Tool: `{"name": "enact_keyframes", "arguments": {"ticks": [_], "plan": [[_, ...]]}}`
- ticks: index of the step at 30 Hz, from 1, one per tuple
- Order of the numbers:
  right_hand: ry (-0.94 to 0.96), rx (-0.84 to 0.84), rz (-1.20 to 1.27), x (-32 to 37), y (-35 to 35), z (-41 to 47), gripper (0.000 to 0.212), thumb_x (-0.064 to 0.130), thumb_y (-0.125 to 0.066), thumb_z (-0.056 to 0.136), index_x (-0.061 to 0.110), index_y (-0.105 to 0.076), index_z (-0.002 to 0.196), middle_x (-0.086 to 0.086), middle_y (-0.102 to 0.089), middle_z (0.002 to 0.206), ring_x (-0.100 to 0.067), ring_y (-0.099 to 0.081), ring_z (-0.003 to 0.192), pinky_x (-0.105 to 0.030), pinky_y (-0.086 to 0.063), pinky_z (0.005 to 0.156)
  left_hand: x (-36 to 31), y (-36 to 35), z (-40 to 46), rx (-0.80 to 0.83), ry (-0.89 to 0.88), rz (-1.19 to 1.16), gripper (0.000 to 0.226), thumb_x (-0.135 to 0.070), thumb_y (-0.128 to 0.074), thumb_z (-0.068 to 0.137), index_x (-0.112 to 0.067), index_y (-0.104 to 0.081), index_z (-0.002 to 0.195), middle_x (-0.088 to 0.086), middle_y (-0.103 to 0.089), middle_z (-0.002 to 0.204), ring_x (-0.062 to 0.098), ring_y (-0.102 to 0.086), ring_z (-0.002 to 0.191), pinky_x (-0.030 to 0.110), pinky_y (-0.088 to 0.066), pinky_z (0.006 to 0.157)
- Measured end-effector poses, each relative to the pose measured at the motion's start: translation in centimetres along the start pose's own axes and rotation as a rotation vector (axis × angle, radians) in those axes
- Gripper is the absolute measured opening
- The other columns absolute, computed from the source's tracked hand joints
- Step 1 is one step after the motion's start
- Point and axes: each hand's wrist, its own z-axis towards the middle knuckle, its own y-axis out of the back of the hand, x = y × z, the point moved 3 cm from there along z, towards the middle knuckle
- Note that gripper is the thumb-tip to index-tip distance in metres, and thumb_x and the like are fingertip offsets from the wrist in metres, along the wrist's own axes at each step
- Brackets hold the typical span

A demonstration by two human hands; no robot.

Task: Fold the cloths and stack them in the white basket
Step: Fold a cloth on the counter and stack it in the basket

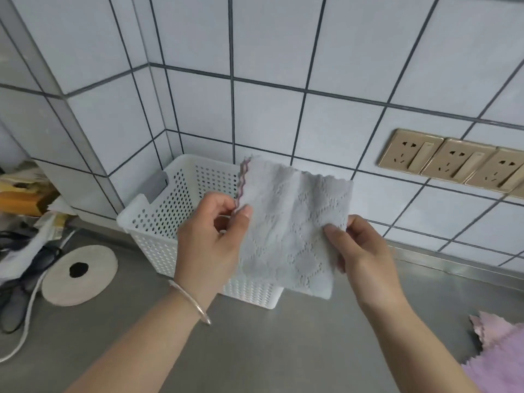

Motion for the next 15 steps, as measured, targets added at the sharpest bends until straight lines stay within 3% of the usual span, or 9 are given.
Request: {"name": "enact_keyframes", "arguments": {"ticks": [5,8,10,12,15], "plan": [[-0.038,-0.113,-0.174,0.4,-7.2,6.6,0.020,0.029,-0.066,0.083,0.010,-0.059,0.086,0.001,-0.061,0.073,-0.011,-0.052,0.061,-0.024,-0.041,0.059,5.2,1.8,9.6,0.117,0.061,0.152,0.015,-0.031,-0.063,0.084,-0.026,-0.050,0.079,-0.014,-0.059,0.075,-0.004,-0.054,0.065,0.007,-0.036,0.054],[-0.092,-0.185,-0.390,-1.4,-9.7,9.9,0.021,0.028,-0.062,0.083,0.014,-0.052,0.094,0.008,-0.055,0.076,-0.010,-0.053,0.069,-0.026,-0.040,0.059,8.5,0.1,12.7,0.244,0.049,0.285,0.014,-0.026,-0.060,0.088,-0.019,-0.048,0.091,-0.009,-0.056,0.081,0.007,-0.054,0.070,0.013,-0.037,0.057],[-0.149,-0.196,-0.566,-3.1,-10.9,11.7,0.015,0.022,-0.054,0.084,0.013,-0.048,0.094,0.005,-0.052,0.075,-0.021,-0.052,0.075,-0.031,-0.040,0.062,11.1,-1.8,14.2,0.372,0.048,0.371,0.011,-0.020,-0.056,0.089,-0.016,-0.047,0.095,-0.003,-0.057,0.083,0.018,-0.058,0.075,0.026,-0.046,0.064],[-0.232,-0.145,-0.785,-4.7,-11.7,13.4,0.024,0.014,-0.046,0.087,0.009,-0.048,0.110,-0.004,-0.058,0.087,-0.029,-0.055,0.087,-0.032,-0.042,0.069,13.8,-4.0,15.3,0.512,0.065,0.418,0.011,-0.013,-0.053,0.088,-0.018,-0.048,0.097,0.001,-0.056,0.082,0.025,-0.058,0.079,0.030,-0.045,0.071],[-0.358,0.039,-1.134,-6.9,-12.7,15.5,0.038,0.002,-0.043,0.089,0.002,-0.045,0.127,-0.015,-0.058,0.119,-0.032,-0.058,0.111,-0.037,-0.049,0.081,17.3,-7.8,15.7,0.786,0.103,0.502,0.017,-0.007,-0.048,0.087,-0.021,-0.053,0.095,0.002,-0.054,0.082,0.026,-0.056,0.081,0.023,-0.034,0.067]]}}
